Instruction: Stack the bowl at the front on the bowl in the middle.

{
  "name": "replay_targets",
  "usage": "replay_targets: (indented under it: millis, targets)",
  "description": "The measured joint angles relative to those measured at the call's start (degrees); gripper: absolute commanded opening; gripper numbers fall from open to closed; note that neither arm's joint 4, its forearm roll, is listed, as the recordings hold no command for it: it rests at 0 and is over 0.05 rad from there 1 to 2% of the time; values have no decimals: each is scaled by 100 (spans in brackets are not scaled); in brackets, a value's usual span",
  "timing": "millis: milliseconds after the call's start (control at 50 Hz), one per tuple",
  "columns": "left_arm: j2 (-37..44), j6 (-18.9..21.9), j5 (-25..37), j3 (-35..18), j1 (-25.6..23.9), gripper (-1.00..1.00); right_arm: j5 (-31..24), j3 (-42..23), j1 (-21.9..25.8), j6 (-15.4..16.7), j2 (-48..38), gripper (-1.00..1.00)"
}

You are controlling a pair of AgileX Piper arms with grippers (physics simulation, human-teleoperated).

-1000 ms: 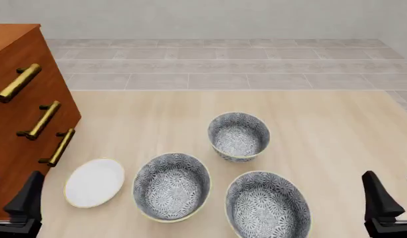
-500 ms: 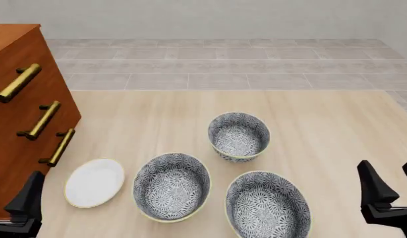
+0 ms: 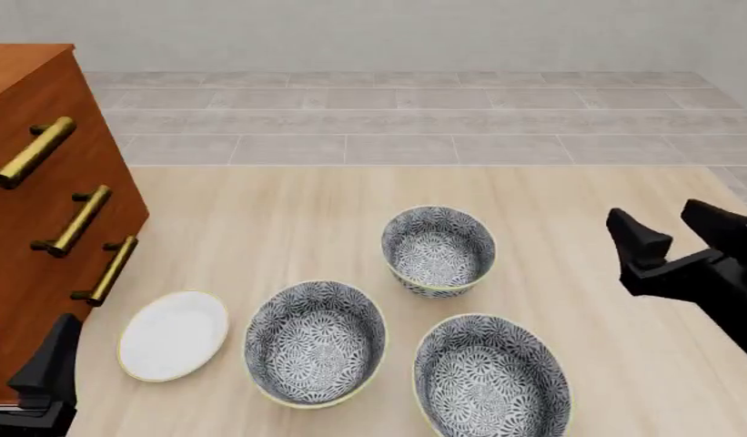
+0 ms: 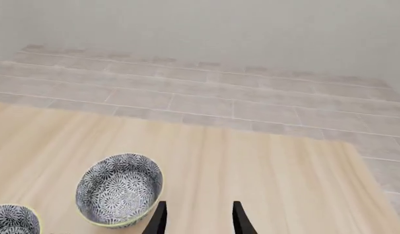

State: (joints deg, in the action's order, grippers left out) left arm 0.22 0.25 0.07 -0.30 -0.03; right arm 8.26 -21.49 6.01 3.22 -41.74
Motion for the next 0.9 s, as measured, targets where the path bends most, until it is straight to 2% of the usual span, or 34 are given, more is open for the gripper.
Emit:
replay_targets:
  millis: [480, 900]
  targets:
    - [10, -7, -8, 3, 2, 100, -380, -1440, 425, 732, -1977, 100]
    - [21, -4, -28, 11, 3, 100, -513, -2222, 577, 955, -3258, 100]
